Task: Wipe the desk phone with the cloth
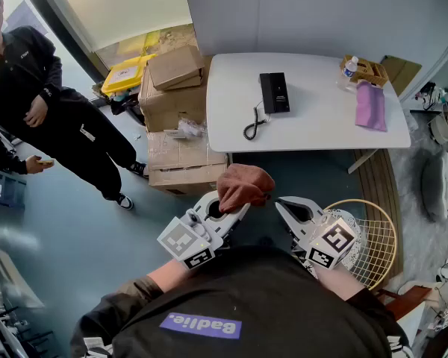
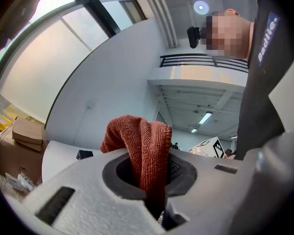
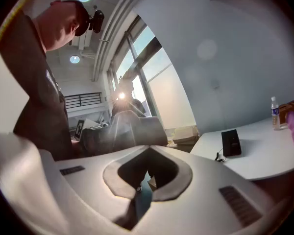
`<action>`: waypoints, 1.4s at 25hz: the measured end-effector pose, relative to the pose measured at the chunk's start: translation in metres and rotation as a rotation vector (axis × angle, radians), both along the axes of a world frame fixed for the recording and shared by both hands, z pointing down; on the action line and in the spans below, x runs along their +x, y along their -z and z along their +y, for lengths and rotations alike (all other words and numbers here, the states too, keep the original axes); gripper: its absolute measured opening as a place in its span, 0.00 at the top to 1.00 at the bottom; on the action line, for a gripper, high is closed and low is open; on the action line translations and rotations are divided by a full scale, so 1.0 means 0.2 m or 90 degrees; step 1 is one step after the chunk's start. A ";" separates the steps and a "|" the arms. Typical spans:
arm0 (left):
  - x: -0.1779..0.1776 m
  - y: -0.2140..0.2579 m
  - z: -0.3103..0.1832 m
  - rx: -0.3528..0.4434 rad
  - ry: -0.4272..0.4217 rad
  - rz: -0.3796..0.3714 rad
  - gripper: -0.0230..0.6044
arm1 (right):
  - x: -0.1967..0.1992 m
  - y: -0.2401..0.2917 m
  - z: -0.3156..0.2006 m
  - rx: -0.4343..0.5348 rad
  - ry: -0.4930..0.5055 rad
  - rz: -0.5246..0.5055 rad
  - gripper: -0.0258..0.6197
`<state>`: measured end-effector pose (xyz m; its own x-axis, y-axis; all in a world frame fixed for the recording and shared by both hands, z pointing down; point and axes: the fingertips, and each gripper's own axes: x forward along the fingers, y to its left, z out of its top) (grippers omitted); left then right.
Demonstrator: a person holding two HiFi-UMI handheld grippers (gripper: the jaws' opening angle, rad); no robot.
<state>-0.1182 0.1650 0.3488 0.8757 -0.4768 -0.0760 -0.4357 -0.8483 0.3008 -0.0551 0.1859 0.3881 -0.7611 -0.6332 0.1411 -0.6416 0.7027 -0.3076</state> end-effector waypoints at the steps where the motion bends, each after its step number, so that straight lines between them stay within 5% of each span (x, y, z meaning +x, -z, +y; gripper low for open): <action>1: 0.00 0.01 0.00 0.000 0.000 0.000 0.91 | 0.00 0.00 0.00 0.000 0.000 0.000 0.92; 35: 0.06 0.01 0.01 -0.008 0.009 -0.006 0.91 | 0.06 0.03 0.00 -0.003 0.014 -0.017 0.92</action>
<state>-0.1065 0.1676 0.3461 0.8692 -0.4905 -0.0622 -0.4509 -0.8380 0.3073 -0.0435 0.1865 0.3824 -0.7784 -0.6155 0.1232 -0.6173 0.7150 -0.3282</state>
